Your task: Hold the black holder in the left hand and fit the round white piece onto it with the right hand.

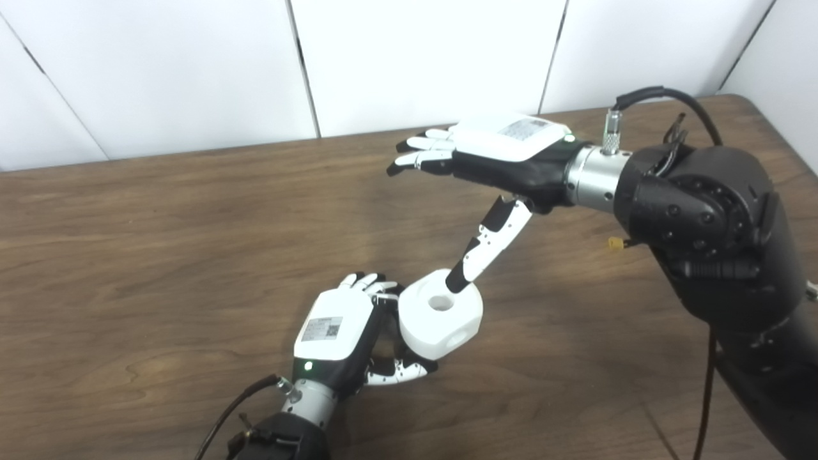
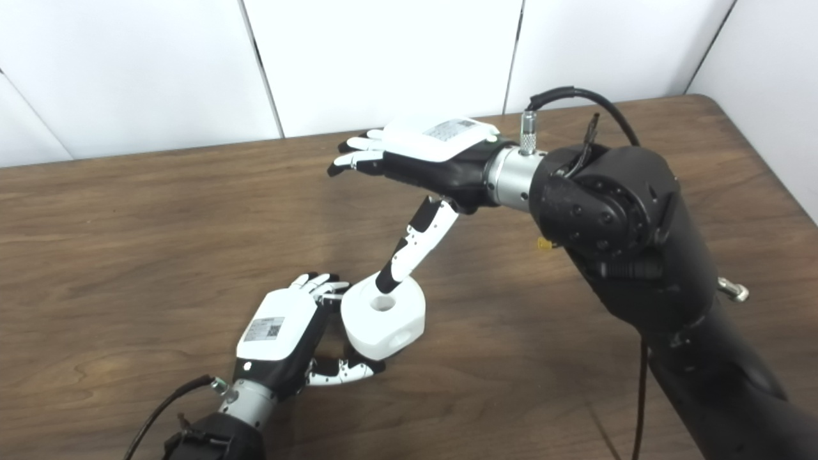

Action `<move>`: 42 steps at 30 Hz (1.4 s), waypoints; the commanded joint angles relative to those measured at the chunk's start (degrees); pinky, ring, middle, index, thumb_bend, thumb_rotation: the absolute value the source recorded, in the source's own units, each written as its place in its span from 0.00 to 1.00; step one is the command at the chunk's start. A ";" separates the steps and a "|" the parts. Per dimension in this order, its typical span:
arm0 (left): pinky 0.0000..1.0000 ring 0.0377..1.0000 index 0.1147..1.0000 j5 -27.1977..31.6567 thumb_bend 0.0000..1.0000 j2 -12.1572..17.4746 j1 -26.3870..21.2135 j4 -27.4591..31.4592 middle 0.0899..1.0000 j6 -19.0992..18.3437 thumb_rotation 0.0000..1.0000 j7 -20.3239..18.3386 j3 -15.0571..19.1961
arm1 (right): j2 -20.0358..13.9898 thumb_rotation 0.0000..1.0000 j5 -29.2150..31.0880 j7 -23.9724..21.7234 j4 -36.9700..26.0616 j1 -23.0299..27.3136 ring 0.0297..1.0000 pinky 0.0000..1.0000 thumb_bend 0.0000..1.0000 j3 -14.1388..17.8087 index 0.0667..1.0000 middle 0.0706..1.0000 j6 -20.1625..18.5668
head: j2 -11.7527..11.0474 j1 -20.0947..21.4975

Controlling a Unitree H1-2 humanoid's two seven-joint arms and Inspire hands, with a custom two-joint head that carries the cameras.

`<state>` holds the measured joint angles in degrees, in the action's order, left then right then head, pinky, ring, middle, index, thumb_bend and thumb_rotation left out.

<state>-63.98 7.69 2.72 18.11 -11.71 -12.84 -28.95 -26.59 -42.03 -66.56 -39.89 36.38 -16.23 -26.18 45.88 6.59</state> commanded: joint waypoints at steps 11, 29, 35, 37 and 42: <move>0.95 0.94 0.88 -11.82 0.87 -0.60 0.14 6.76 0.92 -7.10 0.49 -25.99 2.05 | -0.82 0.62 0.46 -5.61 -0.32 1.97 1.00 1.00 1.00 1.40 0.91 0.99 -0.72 | 0.20 -0.47; 0.98 1.00 1.00 -19.30 1.00 -3.47 1.04 22.18 1.00 -2.04 0.49 -52.88 13.26 | -2.85 0.77 1.47 -1.80 2.00 1.30 1.00 1.00 1.00 0.26 0.91 0.98 -0.67 | 0.28 -1.21; 1.00 1.00 1.00 -18.67 1.00 -4.28 1.02 25.23 1.00 -0.03 0.52 -52.62 19.23 | -3.39 0.77 1.72 -1.06 2.47 0.89 1.00 1.00 1.00 -0.14 0.92 0.98 -0.67 | 0.17 -1.60; 1.00 1.00 1.00 -18.71 1.00 -3.87 0.48 25.62 1.00 0.86 0.54 -53.35 20.96 | -3.64 0.77 2.12 -0.53 2.62 0.82 1.00 1.00 1.00 -0.29 0.92 0.98 -0.59 | 0.20 -1.83; 1.00 1.00 1.00 -17.81 1.00 -3.30 0.96 27.98 1.00 1.56 0.52 -53.68 26.88 | -4.24 0.81 2.61 0.57 2.81 0.85 1.00 1.00 1.00 -0.84 0.92 0.97 -0.34 | 0.16 -2.26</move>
<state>-81.59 3.82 4.03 43.04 -10.53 -66.85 -2.96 -29.45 -39.62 -65.98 -36.85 35.02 -17.68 -26.17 45.97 4.31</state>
